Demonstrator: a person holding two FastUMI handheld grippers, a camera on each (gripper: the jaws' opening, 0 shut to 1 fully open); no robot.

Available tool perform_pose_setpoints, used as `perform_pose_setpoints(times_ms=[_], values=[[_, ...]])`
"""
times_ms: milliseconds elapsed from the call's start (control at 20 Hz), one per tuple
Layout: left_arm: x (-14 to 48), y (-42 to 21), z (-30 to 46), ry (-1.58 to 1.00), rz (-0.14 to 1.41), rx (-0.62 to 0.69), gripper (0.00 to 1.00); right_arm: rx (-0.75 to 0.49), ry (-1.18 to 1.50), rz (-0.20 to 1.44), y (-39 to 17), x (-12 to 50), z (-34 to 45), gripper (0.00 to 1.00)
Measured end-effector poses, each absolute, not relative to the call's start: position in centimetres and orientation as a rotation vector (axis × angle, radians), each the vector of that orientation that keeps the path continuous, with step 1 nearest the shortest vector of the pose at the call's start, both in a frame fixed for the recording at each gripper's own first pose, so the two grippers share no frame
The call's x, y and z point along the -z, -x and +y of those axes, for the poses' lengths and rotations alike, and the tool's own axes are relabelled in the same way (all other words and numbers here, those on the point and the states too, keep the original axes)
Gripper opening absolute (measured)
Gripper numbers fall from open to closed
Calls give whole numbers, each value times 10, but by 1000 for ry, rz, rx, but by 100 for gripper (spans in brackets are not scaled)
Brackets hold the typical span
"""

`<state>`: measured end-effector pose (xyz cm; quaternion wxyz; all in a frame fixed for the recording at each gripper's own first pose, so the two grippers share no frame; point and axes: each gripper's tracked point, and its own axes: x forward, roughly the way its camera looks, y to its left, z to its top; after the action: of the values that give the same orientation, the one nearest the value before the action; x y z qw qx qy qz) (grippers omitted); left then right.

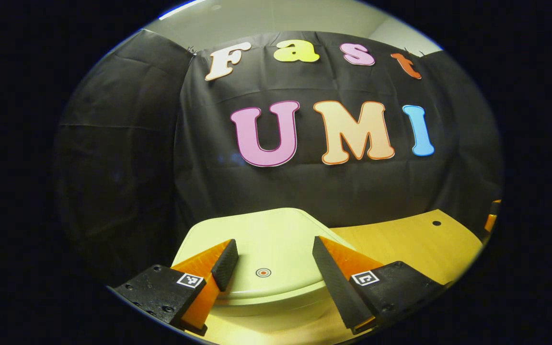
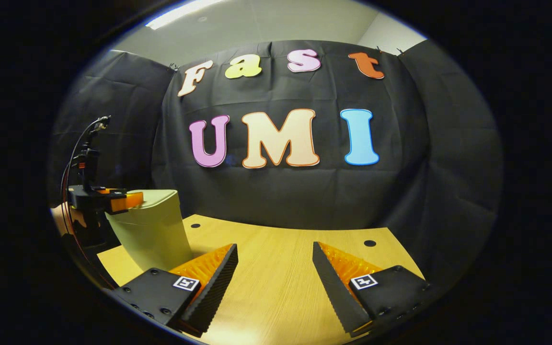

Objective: Press the lid of the desktop garbage bin to open it, pick up the crumpled paper on the desktop and throw it into the bin, then pick up the pop can on the desktop and drop it into the bin, and finally close the garbage bin lid.

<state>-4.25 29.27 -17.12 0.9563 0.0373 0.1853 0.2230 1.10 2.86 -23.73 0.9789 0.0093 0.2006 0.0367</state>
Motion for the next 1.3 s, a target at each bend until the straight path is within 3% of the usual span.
perform_pose_setpoints(times_ms=[200,350,650,800,1100,1300], values=[[155,31,279,-12,286,-414,94,-46,-27,373,-12,222,17,98],[179,41,275,-36,374,-417,97,-35,-25,366,-7,218,12,98],[182,46,274,-86,407,-441,96,-54,-26,412,2,235,19,98],[183,48,275,15,386,-455,97,-88,-45,411,5,233,33,98],[170,45,272,-27,375,-416,95,-86,-72,330,-10,199,30,98],[109,34,227,-94,176,-330,93,-32,-82,241,-11,162,14,98]])
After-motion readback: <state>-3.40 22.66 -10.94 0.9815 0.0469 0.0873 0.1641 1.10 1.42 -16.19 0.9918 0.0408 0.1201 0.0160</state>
